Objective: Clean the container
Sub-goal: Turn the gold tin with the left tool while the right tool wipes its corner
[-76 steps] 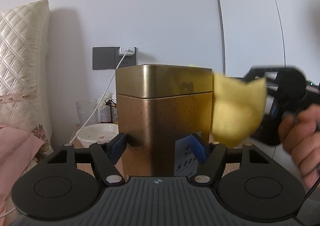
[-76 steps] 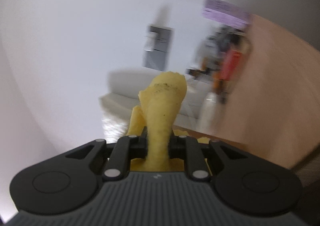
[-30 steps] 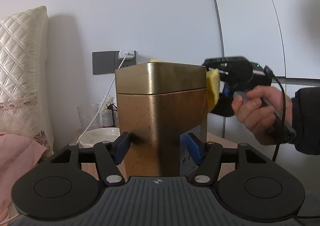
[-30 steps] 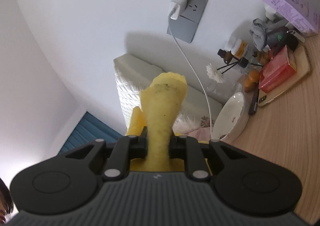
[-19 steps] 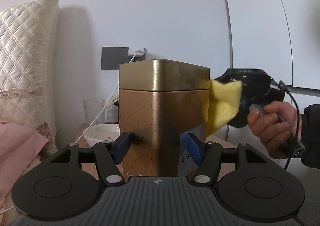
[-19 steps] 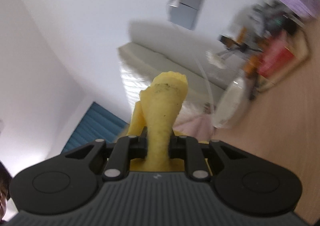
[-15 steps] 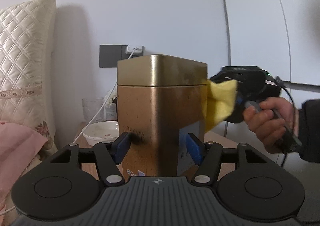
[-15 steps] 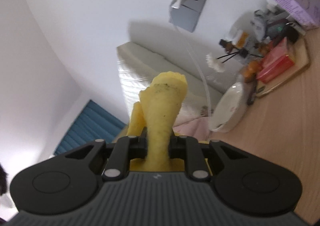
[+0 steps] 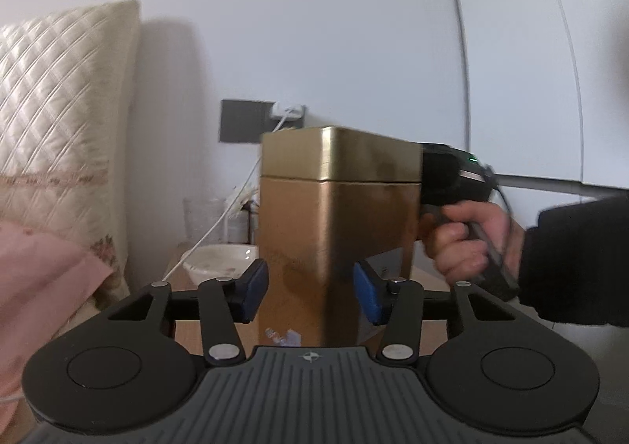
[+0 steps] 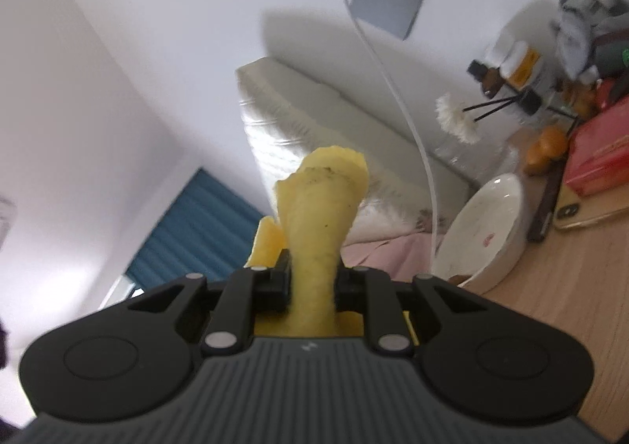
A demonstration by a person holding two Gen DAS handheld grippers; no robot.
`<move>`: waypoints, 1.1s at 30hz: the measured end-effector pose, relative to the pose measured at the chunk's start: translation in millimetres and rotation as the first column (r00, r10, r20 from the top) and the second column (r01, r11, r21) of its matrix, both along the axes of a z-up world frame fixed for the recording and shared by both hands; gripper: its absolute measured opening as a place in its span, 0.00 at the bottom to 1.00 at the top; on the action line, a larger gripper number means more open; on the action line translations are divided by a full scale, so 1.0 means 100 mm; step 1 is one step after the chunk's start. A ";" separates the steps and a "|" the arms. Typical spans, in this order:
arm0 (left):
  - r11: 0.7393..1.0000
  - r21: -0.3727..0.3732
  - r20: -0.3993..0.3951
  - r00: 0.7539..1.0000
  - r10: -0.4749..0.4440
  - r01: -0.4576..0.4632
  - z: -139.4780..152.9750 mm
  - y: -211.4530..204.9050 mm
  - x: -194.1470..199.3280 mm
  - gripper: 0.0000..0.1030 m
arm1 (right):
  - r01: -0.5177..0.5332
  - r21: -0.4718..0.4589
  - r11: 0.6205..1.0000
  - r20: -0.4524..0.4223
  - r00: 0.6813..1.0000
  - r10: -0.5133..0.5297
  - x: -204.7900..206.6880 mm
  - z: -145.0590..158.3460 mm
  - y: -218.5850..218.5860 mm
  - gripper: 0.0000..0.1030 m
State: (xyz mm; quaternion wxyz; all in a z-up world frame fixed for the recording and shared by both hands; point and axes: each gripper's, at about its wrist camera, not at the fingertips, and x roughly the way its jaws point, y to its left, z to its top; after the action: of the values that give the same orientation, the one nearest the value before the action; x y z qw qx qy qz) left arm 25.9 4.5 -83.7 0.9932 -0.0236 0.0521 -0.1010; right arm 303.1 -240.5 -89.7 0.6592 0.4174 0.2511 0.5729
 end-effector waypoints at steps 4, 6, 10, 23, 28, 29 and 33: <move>1.000 -0.005 -0.033 0.999 0.007 -0.007 -0.06 0.01 0.06 0.51 | -0.015 0.043 0.999 0.009 1.000 0.015 -0.12 -0.05 -0.12 0.19; 1.000 -0.002 -0.039 0.999 -0.003 0.003 -0.07 -0.01 0.08 0.50 | -0.036 0.065 0.997 0.015 0.999 0.035 -0.17 -0.08 -0.17 0.19; 1.000 0.005 -0.043 0.999 0.016 -0.016 -0.05 -0.03 0.14 0.50 | -0.039 0.070 0.997 0.024 0.999 0.038 -0.28 -0.06 -0.24 0.19; 0.999 0.010 -0.041 0.999 -0.035 0.035 -0.03 -0.05 0.16 0.48 | 0.099 0.021 0.995 -0.039 0.994 -0.098 -0.68 -0.19 -0.46 0.19; 0.997 0.011 -0.020 0.997 -0.076 0.076 -0.02 -0.12 0.14 0.48 | 0.188 0.014 0.982 -0.036 0.982 -0.188 -0.81 -0.18 -0.48 0.19; 0.997 0.011 -0.018 0.997 -0.081 0.082 -0.02 -0.13 0.14 0.48 | 0.197 0.012 0.980 -0.046 0.979 -0.196 -0.82 -0.21 -0.48 0.19; 0.995 0.013 -0.018 0.995 -0.098 0.098 -0.01 -0.16 0.14 0.48 | 0.220 0.001 0.976 -0.084 0.972 -0.219 -0.86 -0.29 -0.50 0.19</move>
State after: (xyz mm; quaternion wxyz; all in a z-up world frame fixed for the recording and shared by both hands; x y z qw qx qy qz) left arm 40.3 -11.0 -84.7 0.9867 -0.0150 0.0624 -0.1491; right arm 217.4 -290.6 -118.2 0.7053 0.4695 0.2277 0.4799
